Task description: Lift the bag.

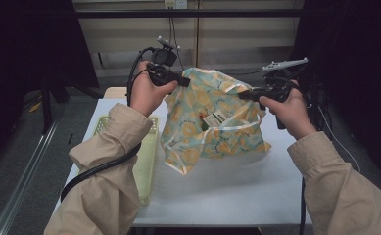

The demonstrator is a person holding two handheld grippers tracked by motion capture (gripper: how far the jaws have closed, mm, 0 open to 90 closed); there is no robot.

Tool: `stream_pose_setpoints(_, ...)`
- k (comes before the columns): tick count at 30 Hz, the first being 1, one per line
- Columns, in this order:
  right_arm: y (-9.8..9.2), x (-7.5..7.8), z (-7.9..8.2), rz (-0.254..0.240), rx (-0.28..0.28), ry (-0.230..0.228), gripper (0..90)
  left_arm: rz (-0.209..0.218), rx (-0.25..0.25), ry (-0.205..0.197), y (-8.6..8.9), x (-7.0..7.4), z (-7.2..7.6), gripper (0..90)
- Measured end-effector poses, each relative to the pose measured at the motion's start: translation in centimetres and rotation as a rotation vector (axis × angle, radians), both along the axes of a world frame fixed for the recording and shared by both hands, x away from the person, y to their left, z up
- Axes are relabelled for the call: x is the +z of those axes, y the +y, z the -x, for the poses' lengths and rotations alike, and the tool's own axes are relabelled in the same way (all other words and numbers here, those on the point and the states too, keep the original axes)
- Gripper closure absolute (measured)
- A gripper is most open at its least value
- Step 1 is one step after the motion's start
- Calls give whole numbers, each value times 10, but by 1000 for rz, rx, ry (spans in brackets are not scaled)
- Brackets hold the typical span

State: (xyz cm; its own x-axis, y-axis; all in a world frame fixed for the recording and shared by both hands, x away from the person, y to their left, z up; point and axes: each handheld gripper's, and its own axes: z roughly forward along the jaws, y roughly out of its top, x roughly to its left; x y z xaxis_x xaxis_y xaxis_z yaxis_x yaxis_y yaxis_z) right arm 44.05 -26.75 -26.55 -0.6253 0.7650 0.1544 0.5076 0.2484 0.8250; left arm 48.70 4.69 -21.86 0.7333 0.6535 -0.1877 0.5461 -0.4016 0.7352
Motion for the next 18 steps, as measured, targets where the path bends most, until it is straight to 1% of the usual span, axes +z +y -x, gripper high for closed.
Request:
stream_pose_setpoints(3, 4, -4, 2, -8, 14, 8, 896, -9, 1, 4, 8, -3, 6, 897)
stream_pose_setpoints(4, 6, -5, 3, -9, 21, 11, 896, 1, 3, 4, 9, -5, 8, 897)
stream_pose_setpoints(10, 17, -11, 13, -9, 54, 23, 893, 3, 24, 19, 31, -13, 20, 896)
stream_pose_setpoints(11, 19, -13, 15, -6, 61, 27, 893, 10, 35, 19, 34, -15, 22, 894)
stream_pose_setpoints(18, 32, -22, 30, -6, 101, 37, 890, 22, 47, 31, 53, -27, 36, 881)
